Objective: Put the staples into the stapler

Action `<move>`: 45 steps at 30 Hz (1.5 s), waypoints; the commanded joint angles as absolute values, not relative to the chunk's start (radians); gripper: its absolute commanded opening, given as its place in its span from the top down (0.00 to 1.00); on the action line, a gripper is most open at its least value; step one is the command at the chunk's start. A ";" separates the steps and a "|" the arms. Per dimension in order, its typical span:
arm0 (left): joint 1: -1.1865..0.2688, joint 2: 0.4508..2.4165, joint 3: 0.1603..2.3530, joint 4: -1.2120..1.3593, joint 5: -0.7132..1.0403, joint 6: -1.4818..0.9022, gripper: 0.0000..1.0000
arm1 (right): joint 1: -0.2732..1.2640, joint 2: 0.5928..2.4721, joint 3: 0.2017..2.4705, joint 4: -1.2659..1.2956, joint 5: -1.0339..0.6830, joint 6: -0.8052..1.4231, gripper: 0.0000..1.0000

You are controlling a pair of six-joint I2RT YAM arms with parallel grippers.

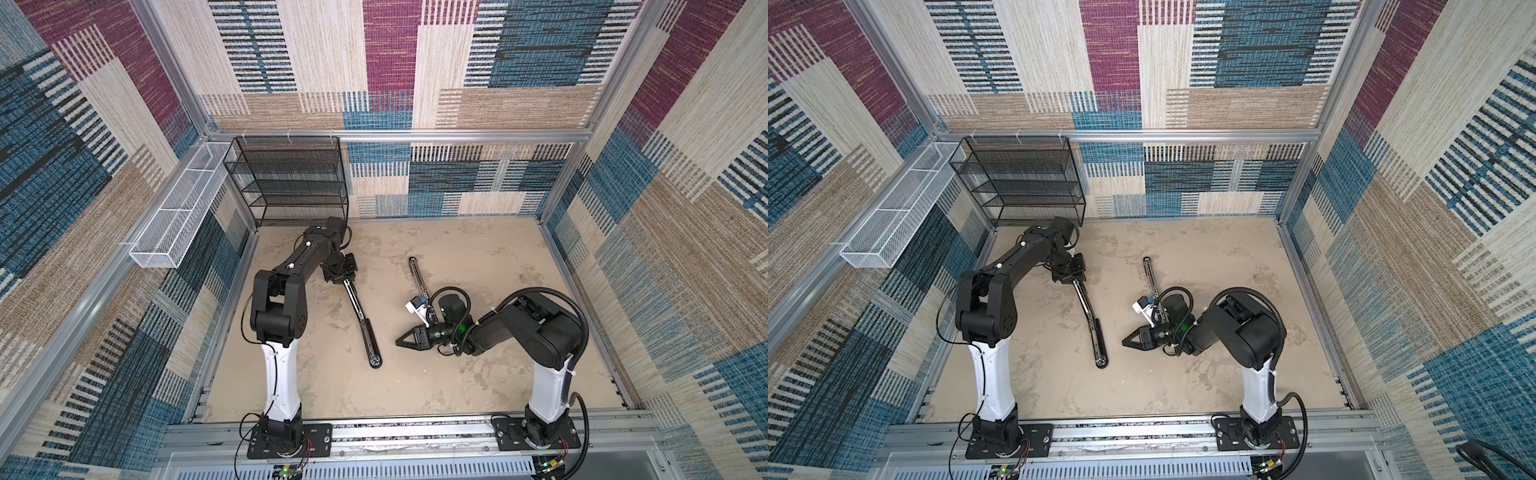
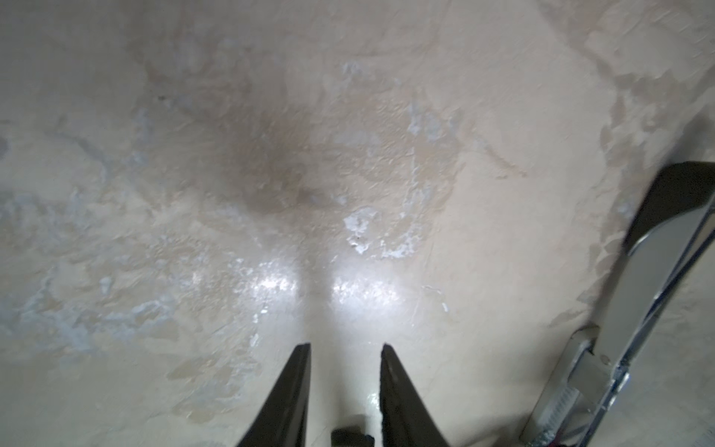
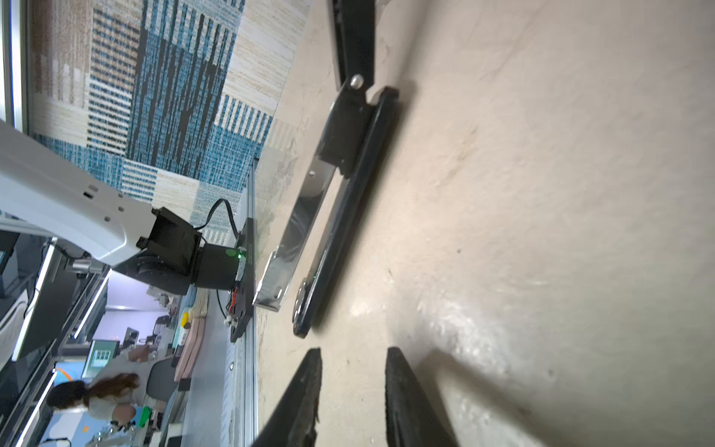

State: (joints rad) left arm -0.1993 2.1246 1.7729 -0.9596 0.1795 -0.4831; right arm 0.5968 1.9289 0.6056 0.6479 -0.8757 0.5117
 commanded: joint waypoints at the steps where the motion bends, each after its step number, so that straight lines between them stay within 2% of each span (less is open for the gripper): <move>1: -0.185 2.103 1.743 -0.966 0.151 -0.459 1.00 | 0.583 1.929 0.591 0.345 -0.728 0.527 0.66; 11: -0.157 2.088 1.672 -0.912 0.137 -0.486 1.00 | 0.583 1.850 0.626 0.283 -0.708 0.502 0.60; 24: -0.144 2.111 1.740 -0.913 0.160 -0.482 0.49 | 0.584 1.813 0.637 0.270 -0.697 0.486 0.56; 29: -0.144 2.129 1.778 -0.941 0.188 -0.478 0.47 | 0.584 1.801 0.644 0.262 -0.696 0.480 0.56; 33: -0.147 2.061 1.728 -0.939 0.196 -0.491 0.47 | 0.584 1.758 0.647 0.252 -0.684 0.473 0.53; 39: -0.189 1.841 1.490 -0.878 0.191 -0.522 0.46 | 0.584 1.656 0.651 0.240 -0.646 0.464 0.46; 45: -0.257 1.641 1.263 -0.848 0.155 -0.580 0.46 | 0.584 1.533 0.673 0.170 -0.525 0.429 0.43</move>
State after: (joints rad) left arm -0.2375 1.6920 1.3128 -0.8661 0.1852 -0.5320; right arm 0.5831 1.5707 0.6605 0.2050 -0.6083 0.4561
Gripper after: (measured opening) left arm 0.545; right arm 0.569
